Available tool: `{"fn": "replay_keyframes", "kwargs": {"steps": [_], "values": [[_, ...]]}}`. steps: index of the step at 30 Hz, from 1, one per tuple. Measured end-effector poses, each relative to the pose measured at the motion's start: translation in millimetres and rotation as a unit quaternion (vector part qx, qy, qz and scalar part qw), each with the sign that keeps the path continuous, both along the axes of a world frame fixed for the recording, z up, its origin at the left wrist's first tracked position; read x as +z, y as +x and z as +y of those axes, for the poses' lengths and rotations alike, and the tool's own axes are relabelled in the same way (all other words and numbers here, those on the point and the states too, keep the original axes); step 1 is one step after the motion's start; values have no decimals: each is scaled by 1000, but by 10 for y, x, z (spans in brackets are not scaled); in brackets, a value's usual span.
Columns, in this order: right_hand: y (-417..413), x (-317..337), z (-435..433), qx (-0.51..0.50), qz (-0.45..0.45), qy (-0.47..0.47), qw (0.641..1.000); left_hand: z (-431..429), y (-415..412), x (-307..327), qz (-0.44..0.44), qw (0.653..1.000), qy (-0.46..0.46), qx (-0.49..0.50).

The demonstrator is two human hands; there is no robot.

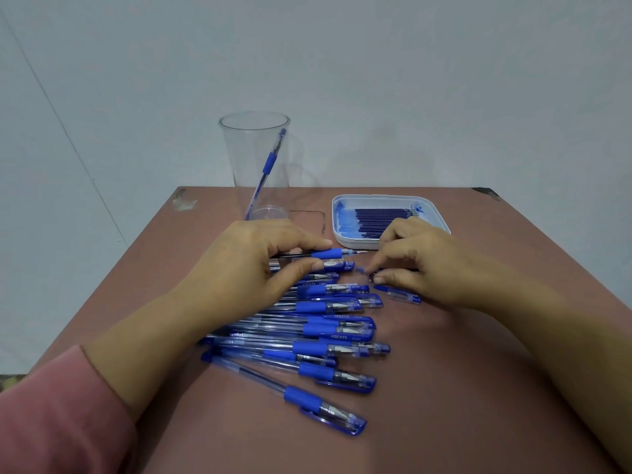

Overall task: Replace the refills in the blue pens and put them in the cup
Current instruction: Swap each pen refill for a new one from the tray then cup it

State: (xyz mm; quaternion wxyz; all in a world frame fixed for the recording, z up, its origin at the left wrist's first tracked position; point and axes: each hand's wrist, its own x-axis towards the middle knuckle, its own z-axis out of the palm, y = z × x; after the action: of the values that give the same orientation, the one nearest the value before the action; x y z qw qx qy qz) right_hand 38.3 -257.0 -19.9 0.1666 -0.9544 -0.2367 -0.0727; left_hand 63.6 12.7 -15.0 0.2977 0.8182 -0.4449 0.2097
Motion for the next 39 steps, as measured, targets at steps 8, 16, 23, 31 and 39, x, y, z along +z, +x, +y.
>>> {"fn": "replay_keyframes", "kwargs": {"steps": [8,16,23,31,39], "values": [[-221,125,137,-18,-11,309,951,10,9,6,-2,1000,5,-1],[-235,66,241,14,7,331,944,-10,-18,16,3,1000,7,-5],[-245,43,335,25,-18,318,948,-29,-44,1,7,1000,-10,-6],[-247,56,343,29,-114,239,964,-29,-42,-4,1,1000,-5,-9],[-231,56,321,35,-116,213,970,-30,-48,0,-5,1000,-3,-11]]}}
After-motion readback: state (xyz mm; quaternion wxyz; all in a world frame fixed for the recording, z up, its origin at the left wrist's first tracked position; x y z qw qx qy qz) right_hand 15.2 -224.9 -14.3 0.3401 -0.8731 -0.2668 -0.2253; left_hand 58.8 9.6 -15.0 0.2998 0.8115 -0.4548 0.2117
